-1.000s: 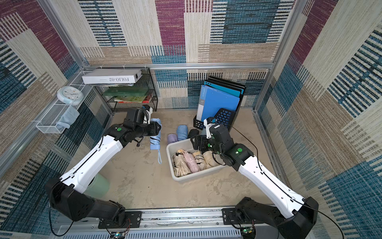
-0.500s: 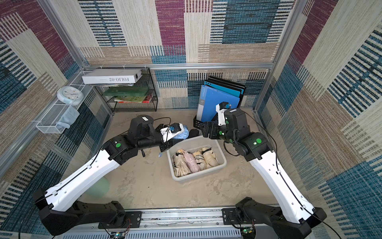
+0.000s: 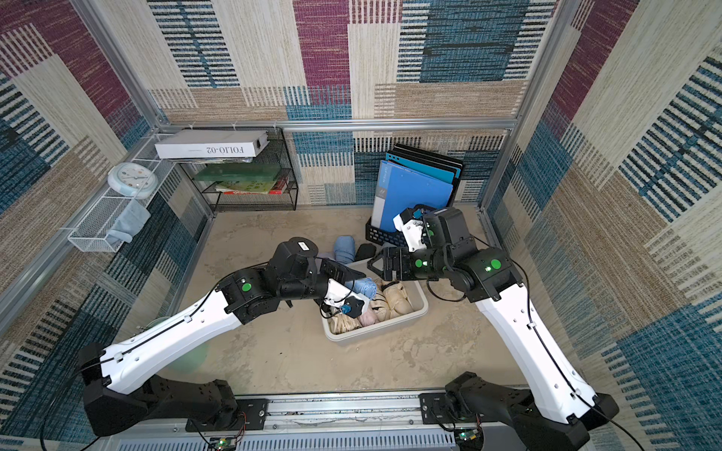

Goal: Put the umbrella into the storage box
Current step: Pick up the umbrella from the center of the board.

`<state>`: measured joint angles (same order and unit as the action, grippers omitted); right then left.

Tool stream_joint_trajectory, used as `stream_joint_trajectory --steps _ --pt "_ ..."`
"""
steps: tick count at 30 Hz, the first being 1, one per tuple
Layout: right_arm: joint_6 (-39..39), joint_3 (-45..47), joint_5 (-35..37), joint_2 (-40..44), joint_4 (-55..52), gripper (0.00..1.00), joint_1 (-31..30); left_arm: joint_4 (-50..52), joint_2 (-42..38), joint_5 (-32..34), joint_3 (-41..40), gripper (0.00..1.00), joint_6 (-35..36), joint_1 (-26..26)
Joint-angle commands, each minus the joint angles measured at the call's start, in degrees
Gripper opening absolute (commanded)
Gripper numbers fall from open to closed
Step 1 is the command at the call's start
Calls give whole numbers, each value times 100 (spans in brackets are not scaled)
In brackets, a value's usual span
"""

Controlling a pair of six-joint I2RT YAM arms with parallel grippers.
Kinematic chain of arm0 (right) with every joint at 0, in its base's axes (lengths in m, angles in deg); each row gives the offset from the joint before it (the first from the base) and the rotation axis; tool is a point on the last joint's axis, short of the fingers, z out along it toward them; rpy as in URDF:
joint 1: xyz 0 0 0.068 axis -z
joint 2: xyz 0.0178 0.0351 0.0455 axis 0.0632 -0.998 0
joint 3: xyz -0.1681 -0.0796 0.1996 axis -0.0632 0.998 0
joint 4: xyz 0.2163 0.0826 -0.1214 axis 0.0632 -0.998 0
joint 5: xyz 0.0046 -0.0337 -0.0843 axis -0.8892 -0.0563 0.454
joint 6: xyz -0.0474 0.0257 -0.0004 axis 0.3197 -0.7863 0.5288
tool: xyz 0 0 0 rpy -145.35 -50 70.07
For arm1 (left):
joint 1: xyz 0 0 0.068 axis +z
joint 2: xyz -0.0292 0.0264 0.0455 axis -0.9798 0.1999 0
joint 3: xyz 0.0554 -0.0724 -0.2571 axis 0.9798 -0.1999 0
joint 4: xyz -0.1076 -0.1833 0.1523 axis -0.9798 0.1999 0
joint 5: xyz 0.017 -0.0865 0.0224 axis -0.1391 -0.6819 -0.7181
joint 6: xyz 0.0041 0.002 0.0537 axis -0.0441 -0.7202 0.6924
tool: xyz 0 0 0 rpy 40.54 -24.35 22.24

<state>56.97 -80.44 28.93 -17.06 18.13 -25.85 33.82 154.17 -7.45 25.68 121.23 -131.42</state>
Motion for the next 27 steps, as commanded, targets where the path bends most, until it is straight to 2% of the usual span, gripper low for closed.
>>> stream_joint_trajectory --steps 1,6,12,16,27 --pt "-85 225 -864 136 231 91 -13 -312 78 172 54 36 411 -9" --pt "-123 673 -1314 157 535 91 -20 -325 198 176 130 36 420 -13" --pt "79 929 -1503 80 595 87 -66 -336 277 198 165 36 402 -5" --pt "117 1163 -1710 22 844 80 -71 -339 349 161 217 36 377 -12" --pt "74 1422 -1736 -199 1359 63 -76 -288 509 128 330 37 393 -23"
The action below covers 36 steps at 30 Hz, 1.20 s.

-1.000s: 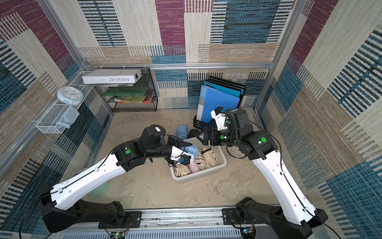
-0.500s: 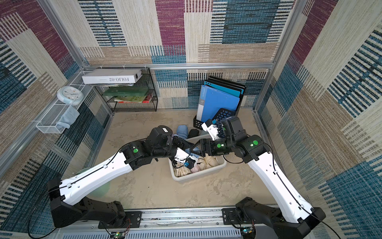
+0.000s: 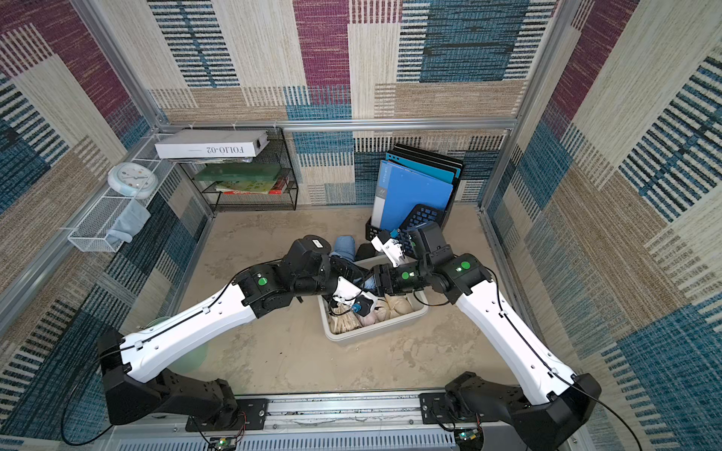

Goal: Put the umbrella into the storage box
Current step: Pick up the umbrella from the center of the board.

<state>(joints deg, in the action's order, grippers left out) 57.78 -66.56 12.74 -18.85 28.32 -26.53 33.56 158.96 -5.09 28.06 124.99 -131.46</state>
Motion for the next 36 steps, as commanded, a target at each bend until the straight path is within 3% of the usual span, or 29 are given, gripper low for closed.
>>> stream_joint_trajectory --steps 1,6,10,17,26,28,31,36 --pt "-22 65 -105 -24 391 61 -6 -259 51 -108 118 37 15 -19" --pt "-148 227 -38 16 630 48 -3 -259 147 -117 239 39 -24 -40" --pt "-310 423 54 138 874 38 -8 -255 163 -108 270 47 -70 -45" --pt "-653 799 343 433 1191 27 -7 -483 17 -65 205 97 -427 -39" --pt "-1105 1218 1347 832 1307 21 20 -733 -974 -38 -684 99 -1449 -36" --pt "-1195 1297 1520 906 1289 21 31 -888 -1320 2 -1034 99 -2028 -38" --pt "-1282 1371 1572 949 1063 21 28 -1228 -1822 275 -1483 99 -3736 -39" --pt "-1389 1640 1550 944 696 20 27 -1281 -2366 1875 -2148 99 -8001 -39"
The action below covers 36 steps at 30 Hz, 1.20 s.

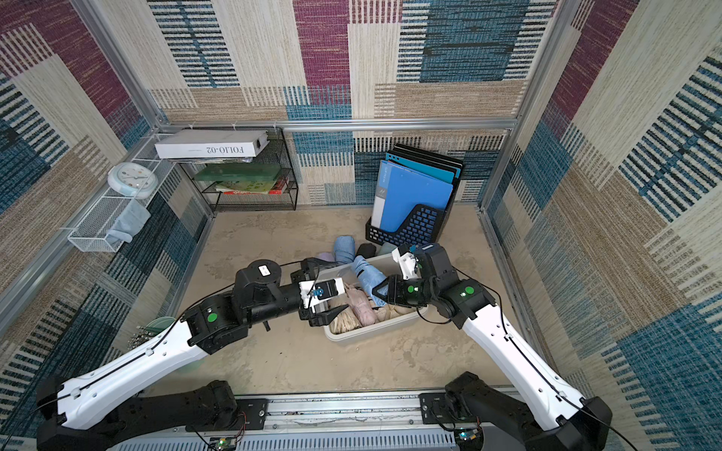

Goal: Put the umbrella into the storage box
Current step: Pick up the umbrella from the center of the board, then place the umbrella in the storage box.

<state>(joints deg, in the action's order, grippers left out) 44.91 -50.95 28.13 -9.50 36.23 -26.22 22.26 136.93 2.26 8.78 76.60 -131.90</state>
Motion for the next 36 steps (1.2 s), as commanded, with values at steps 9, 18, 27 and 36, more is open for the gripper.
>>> stream_joint_trajectory --steps 9,18,27,36 --pt "-362 394 124 -430 299 21 -9 888 -137 1675 -911 85 -8090 616" --pt "-801 786 369 -930 1465 22 -10 253 832 -25 -1065 88 -9012 1325" --pt "-601 996 762 -1296 1672 55 -12 -20 1438 -424 -1019 82 -9118 1370" --pt "647 274 1879 -1361 342 67 1 -1 1705 -490 -928 66 -9015 1389"
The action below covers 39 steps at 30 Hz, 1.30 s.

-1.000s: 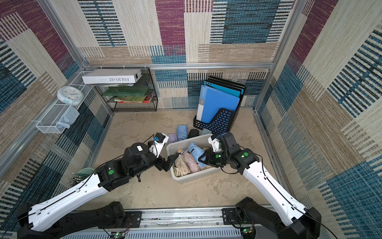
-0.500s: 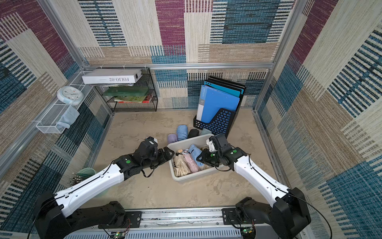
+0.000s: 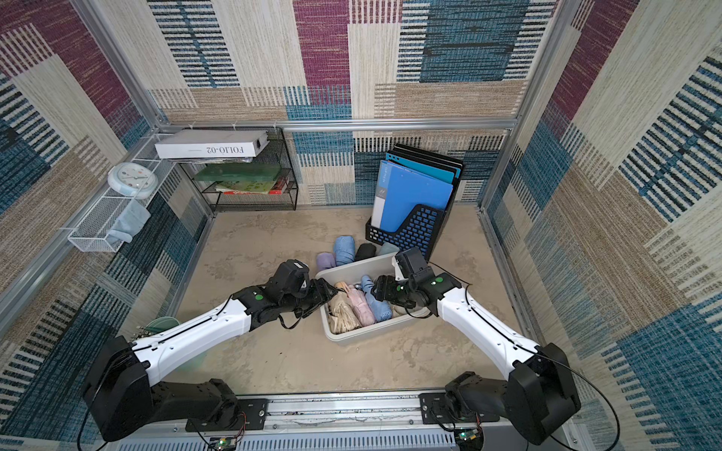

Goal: Put the umbrella into the storage box
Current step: Place the umbrella in the storage box.

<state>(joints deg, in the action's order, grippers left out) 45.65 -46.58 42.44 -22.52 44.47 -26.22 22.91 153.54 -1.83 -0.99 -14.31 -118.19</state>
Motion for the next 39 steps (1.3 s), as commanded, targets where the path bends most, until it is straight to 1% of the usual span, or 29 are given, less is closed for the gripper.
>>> stream_joint_trajectory --steps 1,3,7,12,16,19,20,21,22,24,26,27,29,31,36,39 --pt "690 -230 393 -143 -516 63 -9 -57 65 -107 52 64 84 19" --pt "833 -312 209 -337 -525 55 -19 -60 87 -117 63 61 101 17" --pt "1034 -329 116 -677 -468 49 -89 -5 110 -108 98 56 152 17" --pt "846 9 -159 -863 14 37 -211 14 148 -107 90 47 156 17" --pt "548 385 -233 -989 529 32 -295 9 202 -135 130 46 167 17" --pt "457 472 -279 -1073 683 32 -309 103 176 -70 202 47 212 17" --pt "452 456 -278 -1064 672 33 -303 144 144 -27 241 51 253 17" --pt "460 412 -238 -1010 613 38 -307 240 73 58 300 56 310 17" --pt "480 351 -188 -947 534 44 -304 370 3 167 369 61 390 17" --pt "596 59 3 -785 155 61 -288 718 -227 600 536 75 556 17" --pt "645 -218 200 -642 -180 70 -269 981 -405 1024 685 84 755 54" --pt "620 -350 359 -557 -322 74 -267 1126 -445 1170 788 86 856 127" --pt "738 -557 595 -419 -504 77 -253 1326 -365 1208 990 88 1039 345" --pt "913 -761 748 -318 -618 78 -217 1519 -111 1119 1239 89 1258 582" --pt "1187 -1246 1011 -381 -892 80 -61 1730 1024 717 1886 90 1532 1160" --pt "1165 -1369 1152 -424 -927 80 -28 1684 1815 529 2300 90 1706 1381"
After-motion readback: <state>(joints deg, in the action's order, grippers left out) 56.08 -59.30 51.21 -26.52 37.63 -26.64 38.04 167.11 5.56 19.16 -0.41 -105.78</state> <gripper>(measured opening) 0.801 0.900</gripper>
